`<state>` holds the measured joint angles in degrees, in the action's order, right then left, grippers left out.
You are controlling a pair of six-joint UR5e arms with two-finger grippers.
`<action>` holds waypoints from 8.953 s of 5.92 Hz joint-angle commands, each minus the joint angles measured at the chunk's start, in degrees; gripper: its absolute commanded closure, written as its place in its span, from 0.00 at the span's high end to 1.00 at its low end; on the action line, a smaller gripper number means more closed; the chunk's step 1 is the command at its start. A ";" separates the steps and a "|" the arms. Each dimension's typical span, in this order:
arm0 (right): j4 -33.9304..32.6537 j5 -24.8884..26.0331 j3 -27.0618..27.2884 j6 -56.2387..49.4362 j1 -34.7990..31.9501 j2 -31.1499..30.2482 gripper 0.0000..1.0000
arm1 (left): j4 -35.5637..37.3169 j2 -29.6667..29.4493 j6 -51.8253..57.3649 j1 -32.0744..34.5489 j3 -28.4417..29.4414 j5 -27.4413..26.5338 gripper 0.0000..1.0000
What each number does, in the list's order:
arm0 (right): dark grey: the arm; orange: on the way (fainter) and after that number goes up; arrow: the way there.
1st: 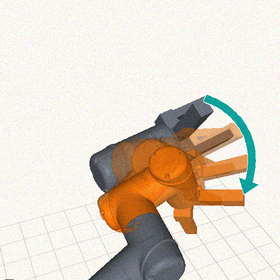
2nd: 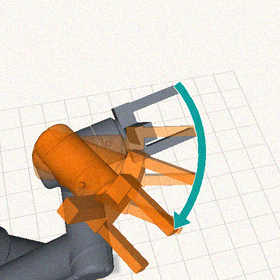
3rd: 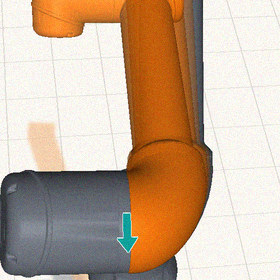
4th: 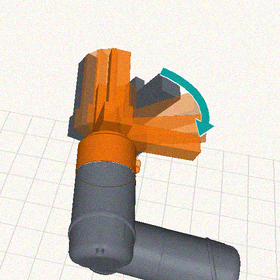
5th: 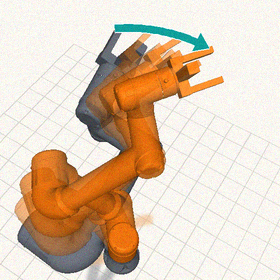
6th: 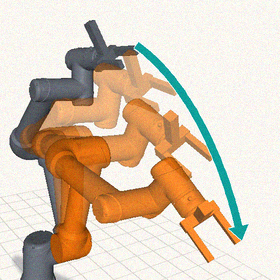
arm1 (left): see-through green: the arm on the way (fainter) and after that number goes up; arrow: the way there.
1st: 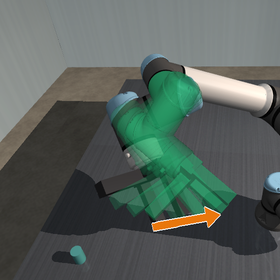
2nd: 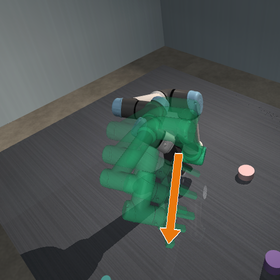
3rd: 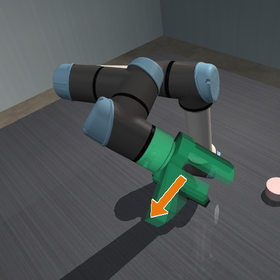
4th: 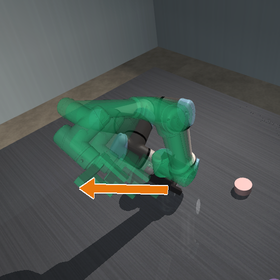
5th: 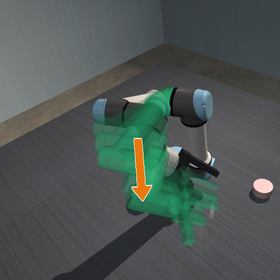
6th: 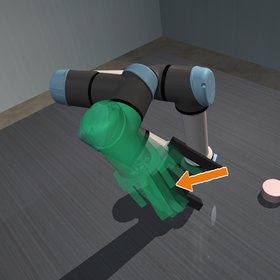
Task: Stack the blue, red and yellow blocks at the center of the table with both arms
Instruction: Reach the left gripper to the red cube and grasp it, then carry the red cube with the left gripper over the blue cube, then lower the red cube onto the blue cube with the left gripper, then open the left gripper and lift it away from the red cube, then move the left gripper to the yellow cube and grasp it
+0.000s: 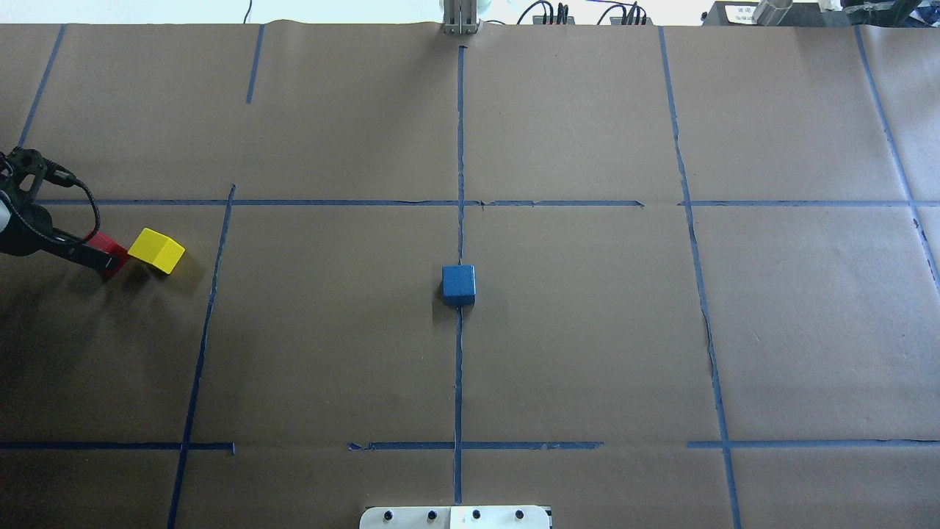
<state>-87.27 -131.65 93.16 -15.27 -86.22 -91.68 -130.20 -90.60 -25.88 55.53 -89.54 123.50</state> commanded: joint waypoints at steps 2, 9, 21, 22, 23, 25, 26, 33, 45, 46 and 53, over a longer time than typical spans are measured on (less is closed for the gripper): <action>0.00 -0.01 -0.17 -0.02 0.00 0.01 1.00 | -0.94 -1.42 0.05 -1.47 2.35 0.16 0.74; 0.00 -0.18 -0.18 0.07 0.00 -0.08 1.00 | 18.99 -0.89 -0.04 5.47 -13.14 -0.10 0.07; 0.00 -0.18 -0.35 8.59 0.00 -0.26 1.00 | 46.09 -52.66 -47.24 -27.67 5.25 -15.48 0.08; 0.00 -0.18 -0.35 8.59 0.00 -0.26 1.00 | 46.09 -52.66 -47.24 -27.67 5.25 -15.48 0.08; 0.00 -0.18 -0.35 8.59 0.00 -0.26 1.00 | 44.61 -52.58 -47.33 -27.58 5.43 -15.57 0.09; 0.00 -0.18 -0.35 8.59 0.00 -0.26 1.00 | 41.61 -52.49 -48.82 -27.58 6.74 -15.57 0.10; 0.00 -0.18 -0.35 8.59 0.00 -0.26 1.00 | 41.60 -52.40 -48.74 -27.23 6.75 -15.57 0.10; 0.00 -0.18 -0.35 8.59 0.00 -0.26 1.00 | 38.21 -51.70 -48.21 -27.32 6.66 -15.57 1.00; 0.00 -0.18 -0.44 8.59 0.00 -0.26 1.00 | 16.55 -6.08 -6.25 -4.82 -7.06 -4.41 1.00; 0.00 -0.18 -0.35 8.59 0.00 -0.26 1.00 | 16.47 -6.78 -7.41 -4.99 -5.49 -4.41 1.00; 0.00 -0.18 -0.35 8.59 0.00 -0.26 1.00 | 17.16 -9.95 -7.43 -5.96 -1.77 -3.19 0.19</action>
<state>-87.28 -131.84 92.80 -6.68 -86.22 -91.93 -113.41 -100.69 -33.29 49.59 -90.53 119.58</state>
